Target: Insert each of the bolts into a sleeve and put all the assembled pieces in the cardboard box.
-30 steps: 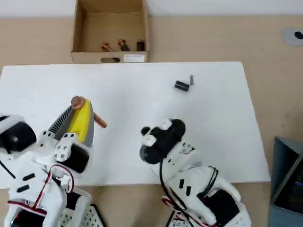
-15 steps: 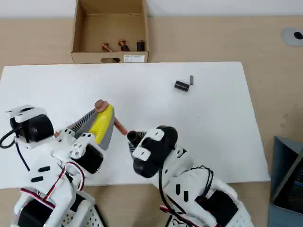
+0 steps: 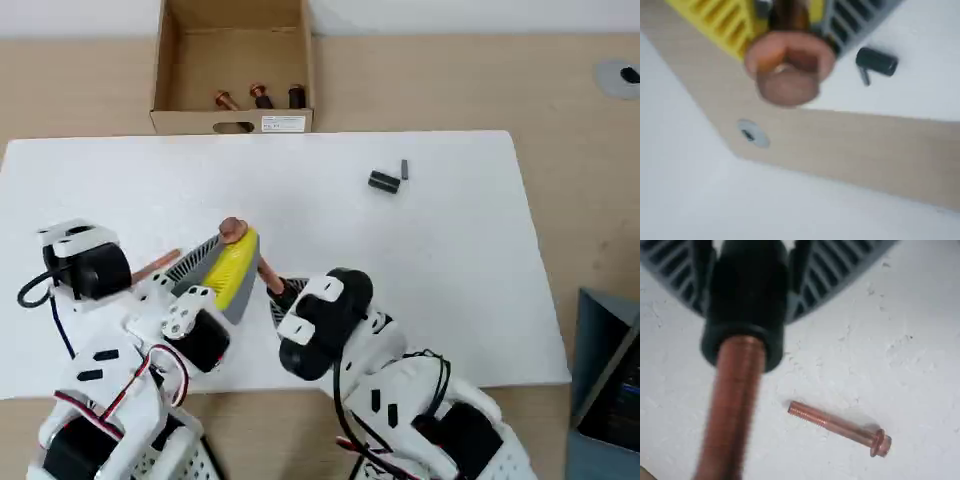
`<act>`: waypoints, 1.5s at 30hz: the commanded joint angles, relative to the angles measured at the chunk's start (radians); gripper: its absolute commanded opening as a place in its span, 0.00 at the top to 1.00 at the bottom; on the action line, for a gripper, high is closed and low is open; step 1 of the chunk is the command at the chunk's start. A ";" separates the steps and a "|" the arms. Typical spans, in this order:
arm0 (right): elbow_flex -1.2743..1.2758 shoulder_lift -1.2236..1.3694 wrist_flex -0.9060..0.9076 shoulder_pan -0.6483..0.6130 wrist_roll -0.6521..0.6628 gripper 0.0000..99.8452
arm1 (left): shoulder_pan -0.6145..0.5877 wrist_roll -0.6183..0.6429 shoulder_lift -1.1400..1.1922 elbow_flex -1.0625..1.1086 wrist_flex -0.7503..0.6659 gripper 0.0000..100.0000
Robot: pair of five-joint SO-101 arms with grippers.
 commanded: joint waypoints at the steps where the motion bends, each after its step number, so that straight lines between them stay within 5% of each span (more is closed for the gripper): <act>1: -0.001 -0.090 -0.031 -0.004 0.011 0.99 | 0.020 0.000 -0.001 -0.017 0.038 1.00; 9: -0.007 -0.090 -0.031 -0.004 0.011 0.99 | 0.057 -0.017 -0.001 -0.008 0.057 1.00; 21: -0.007 -0.090 -0.031 -0.004 0.011 0.99 | 0.255 -0.285 -0.001 0.091 0.058 1.00; 29: -0.008 -0.090 -0.031 -0.002 0.011 0.99 | 0.245 -0.285 -0.001 0.140 0.058 0.99; 36: -0.008 -0.090 -0.031 -0.002 0.011 0.99 | 0.152 -0.285 -0.001 0.130 0.069 0.83; 45: -0.001 -0.090 -0.031 -0.002 0.011 0.99 | 0.129 -0.284 -0.001 0.029 0.183 0.82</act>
